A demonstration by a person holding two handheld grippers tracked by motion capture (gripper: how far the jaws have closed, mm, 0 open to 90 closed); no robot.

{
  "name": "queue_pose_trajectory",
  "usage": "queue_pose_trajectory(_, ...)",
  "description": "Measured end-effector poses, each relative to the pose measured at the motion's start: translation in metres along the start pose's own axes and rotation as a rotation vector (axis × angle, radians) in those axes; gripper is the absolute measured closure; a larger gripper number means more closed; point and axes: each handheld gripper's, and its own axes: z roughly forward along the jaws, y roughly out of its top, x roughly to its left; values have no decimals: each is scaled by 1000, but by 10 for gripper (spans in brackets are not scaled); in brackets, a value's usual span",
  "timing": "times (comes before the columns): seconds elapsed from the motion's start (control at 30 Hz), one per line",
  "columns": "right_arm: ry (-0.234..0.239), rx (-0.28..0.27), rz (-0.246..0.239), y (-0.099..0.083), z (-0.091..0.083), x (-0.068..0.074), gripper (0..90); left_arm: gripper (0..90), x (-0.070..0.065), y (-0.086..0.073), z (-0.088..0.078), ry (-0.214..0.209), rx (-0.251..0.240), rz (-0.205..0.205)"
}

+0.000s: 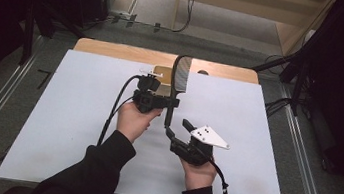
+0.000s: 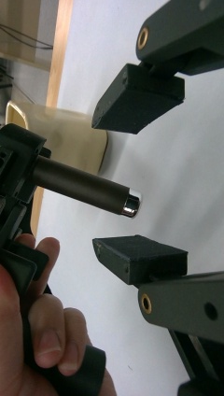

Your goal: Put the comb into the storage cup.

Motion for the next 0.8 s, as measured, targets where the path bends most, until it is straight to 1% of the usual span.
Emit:
queue_pose_trajectory(0.03, 10, 3, 0, 0, 1, 0, 345, 726, 1, 0, -1, 3, -2, -1)
queue_pose_trajectory(0.1, 25, 19, 6, 0, 3, -1, 337, 725, 3, 0, -4, 9, -4, 11)
queue_pose_trajectory(0.17, 27, 34, -3, 0, 5, -2, 336, 725, 6, 0, -6, 13, -2, 17)
queue_pose_trajectory(0.2, 27, 37, -2, -1, 6, -1, 332, 725, 7, 0, -7, 15, -2, 16)
queue_pose_trajectory(0.3, 44, 46, 8, -2, 9, -1, 314, 725, 11, -2, -11, 26, 4, 33)
queue_pose_trajectory(0.33, 47, 49, -1, -3, 11, -1, 299, 725, 12, -2, -13, 31, 2, 33)
queue_pose_trajectory(0.4, 59, 66, -3, -3, 14, -1, 279, 725, 16, -4, -17, 31, -11, 36)
queue_pose_trajectory(0.5, 75, 79, 1, -4, 17, -2, 275, 725, 22, -6, -23, 37, -17, 41)
queue_pose_trajectory(0.57, 73, 109, 0, -4, 19, -2, 270, 725, 26, -7, -26, 38, -18, 41)
queue_pose_trajectory(0.7, 77, 132, -14, -4, 21, -4, 271, 725, 30, -8, -31, 49, -13, 55)
queue_pose_trajectory(0.8, 69, 151, -41, -3, 22, -5, 271, 725, 31, -8, -34, 53, -15, 63)
